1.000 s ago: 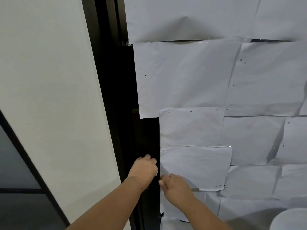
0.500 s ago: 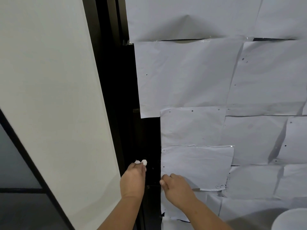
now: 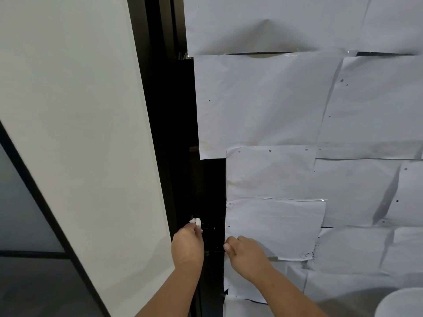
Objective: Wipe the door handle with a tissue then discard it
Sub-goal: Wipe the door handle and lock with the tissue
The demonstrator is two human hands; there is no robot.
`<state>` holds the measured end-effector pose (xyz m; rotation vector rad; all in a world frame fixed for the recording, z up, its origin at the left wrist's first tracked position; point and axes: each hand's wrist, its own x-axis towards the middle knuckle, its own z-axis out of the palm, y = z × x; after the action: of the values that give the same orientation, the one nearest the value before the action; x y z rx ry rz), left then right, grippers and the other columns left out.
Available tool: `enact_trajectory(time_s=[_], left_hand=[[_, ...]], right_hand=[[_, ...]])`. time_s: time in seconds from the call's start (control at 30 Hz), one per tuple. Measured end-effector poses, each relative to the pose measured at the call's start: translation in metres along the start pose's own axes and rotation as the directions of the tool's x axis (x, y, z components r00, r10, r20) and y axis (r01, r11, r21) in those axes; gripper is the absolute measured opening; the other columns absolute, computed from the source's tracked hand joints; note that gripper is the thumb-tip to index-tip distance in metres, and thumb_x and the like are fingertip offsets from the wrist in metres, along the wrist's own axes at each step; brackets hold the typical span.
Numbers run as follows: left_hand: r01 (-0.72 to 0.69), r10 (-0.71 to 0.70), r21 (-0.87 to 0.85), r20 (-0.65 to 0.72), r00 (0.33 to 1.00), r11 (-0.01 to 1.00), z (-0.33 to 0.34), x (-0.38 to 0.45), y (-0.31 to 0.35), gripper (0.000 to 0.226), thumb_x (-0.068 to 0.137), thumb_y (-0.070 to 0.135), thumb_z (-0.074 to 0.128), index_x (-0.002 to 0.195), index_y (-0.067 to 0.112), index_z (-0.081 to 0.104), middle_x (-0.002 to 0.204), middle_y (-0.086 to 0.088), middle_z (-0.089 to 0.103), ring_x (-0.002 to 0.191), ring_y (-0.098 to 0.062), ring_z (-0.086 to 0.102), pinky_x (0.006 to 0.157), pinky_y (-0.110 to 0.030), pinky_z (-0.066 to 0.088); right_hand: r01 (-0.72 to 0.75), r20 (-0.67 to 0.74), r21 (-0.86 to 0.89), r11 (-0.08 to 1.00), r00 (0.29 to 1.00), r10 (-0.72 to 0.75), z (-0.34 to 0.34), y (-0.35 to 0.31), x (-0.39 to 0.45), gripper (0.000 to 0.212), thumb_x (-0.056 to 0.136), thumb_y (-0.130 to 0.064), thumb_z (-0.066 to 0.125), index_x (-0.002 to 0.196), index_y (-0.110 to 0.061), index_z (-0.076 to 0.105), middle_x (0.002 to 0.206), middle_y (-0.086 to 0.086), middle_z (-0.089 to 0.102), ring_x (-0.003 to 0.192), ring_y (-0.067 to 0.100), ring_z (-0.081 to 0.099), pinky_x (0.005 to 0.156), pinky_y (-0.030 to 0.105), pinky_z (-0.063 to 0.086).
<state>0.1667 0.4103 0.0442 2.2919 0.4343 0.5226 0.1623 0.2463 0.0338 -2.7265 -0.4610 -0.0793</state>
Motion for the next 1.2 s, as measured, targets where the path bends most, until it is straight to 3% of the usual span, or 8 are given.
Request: enact_trajectory(time_s=[0.1, 0.23, 0.5, 0.6, 0.7, 0.8, 0.97, 1.2], left_hand=[[0.027, -0.029, 0.021, 0.092, 0.995, 0.999, -0.005, 0.010, 0.004, 0.028, 0.099, 0.021, 0.048, 0.119, 0.010, 0.065, 0.100, -0.007, 0.073, 0.090, -0.020, 0.069, 0.084, -0.032, 0.055], [-0.037, 0.002, 0.129, 0.262, 0.965, 0.991, -0.018, 0.015, 0.002, 0.026, 0.098, 0.023, 0.048, 0.115, 0.009, 0.062, 0.102, -0.007, 0.070, 0.093, -0.022, 0.067, 0.085, -0.031, 0.054], [-0.381, 0.373, -0.043, 0.326, 0.868, 0.924, -0.033, 0.006, -0.021, 0.008, 0.089, 0.009, 0.062, 0.084, 0.016, 0.065, 0.098, 0.010, 0.054, 0.089, -0.010, 0.059, 0.080, -0.019, 0.049], [-0.447, 0.449, -0.095, 0.360, 0.817, 0.889, -0.039, 0.001, -0.020, 0.008, 0.089, 0.016, 0.062, 0.086, 0.015, 0.069, 0.096, 0.013, 0.056, 0.084, -0.006, 0.059, 0.077, -0.014, 0.048], [-0.358, 0.414, -0.222, 0.315, 0.854, 0.907, -0.040, -0.006, -0.017, 0.019, 0.093, 0.026, 0.059, 0.084, 0.018, 0.074, 0.092, 0.014, 0.062, 0.084, -0.002, 0.061, 0.076, -0.014, 0.048], [-0.292, 0.365, -0.272, 0.276, 0.889, 0.917, -0.037, -0.009, -0.017, 0.011, 0.083, 0.021, 0.070, 0.073, 0.024, 0.071, 0.085, 0.013, 0.063, 0.078, -0.002, 0.062, 0.070, -0.015, 0.049], [-0.211, 0.307, -0.298, 0.330, 0.892, 0.931, -0.035, -0.009, -0.016, 0.036, 0.076, 0.011, 0.075, 0.111, 0.023, 0.071, 0.100, 0.013, 0.060, 0.087, -0.001, 0.062, 0.076, -0.007, 0.047], [-0.227, 0.315, -0.287, 0.313, 0.896, 0.931, -0.033, -0.009, -0.019, 0.035, 0.074, 0.014, 0.081, 0.108, 0.019, 0.073, 0.100, 0.012, 0.059, 0.086, -0.005, 0.063, 0.079, -0.011, 0.050]], right_hand=[[-0.002, 0.002, -0.006, 1.000, 1.000, 0.002, -0.001, -0.001, -0.001, 0.037, 0.100, -0.041, 0.026, 0.109, -0.019, 0.055, 0.084, 0.000, 0.047, 0.080, 0.019, 0.043, 0.068, 0.030, 0.035], [-0.009, -0.004, 0.014, 1.000, 1.000, 0.009, -0.004, -0.003, -0.001, 0.036, 0.100, -0.039, 0.028, 0.107, -0.017, 0.055, 0.084, 0.001, 0.046, 0.079, 0.020, 0.042, 0.068, 0.031, 0.033], [-0.050, -0.026, 0.043, 0.998, 0.998, 0.051, -0.001, -0.008, -0.001, 0.035, 0.100, -0.036, 0.031, 0.107, -0.015, 0.058, 0.084, 0.001, 0.044, 0.083, 0.023, 0.043, 0.069, 0.030, 0.031], [-0.089, -0.018, 0.049, 0.995, 0.996, 0.090, -0.003, -0.010, -0.002, 0.034, 0.099, -0.037, 0.031, 0.110, -0.019, 0.058, 0.090, 0.002, 0.050, 0.096, 0.026, 0.049, 0.072, 0.034, 0.036], [-0.135, -0.003, 0.090, 0.987, 0.991, 0.136, -0.006, -0.014, -0.005, 0.031, 0.098, -0.038, 0.031, 0.118, -0.031, 0.054, 0.110, -0.006, 0.059, 0.109, 0.022, 0.047, 0.083, 0.037, 0.037], [-0.183, -0.024, 0.200, 0.963, 0.981, 0.191, -0.011, -0.018, -0.009, 0.023, 0.095, -0.037, 0.037, 0.114, -0.041, 0.049, 0.107, -0.015, 0.060, 0.111, 0.016, 0.043, 0.087, 0.037, 0.031], [-0.191, -0.097, 0.293, 0.937, 0.969, 0.228, -0.018, -0.028, -0.011, 0.017, 0.086, -0.041, 0.047, 0.102, -0.043, 0.052, 0.098, -0.021, 0.057, 0.105, 0.009, 0.040, 0.093, 0.037, 0.030], [-0.171, -0.090, 0.247, 0.954, 0.976, 0.199, -0.016, -0.040, -0.009, 0.021, 0.081, -0.051, 0.054, 0.101, -0.044, 0.053, 0.097, -0.021, 0.051, 0.106, 0.008, 0.041, 0.103, 0.046, 0.026]])
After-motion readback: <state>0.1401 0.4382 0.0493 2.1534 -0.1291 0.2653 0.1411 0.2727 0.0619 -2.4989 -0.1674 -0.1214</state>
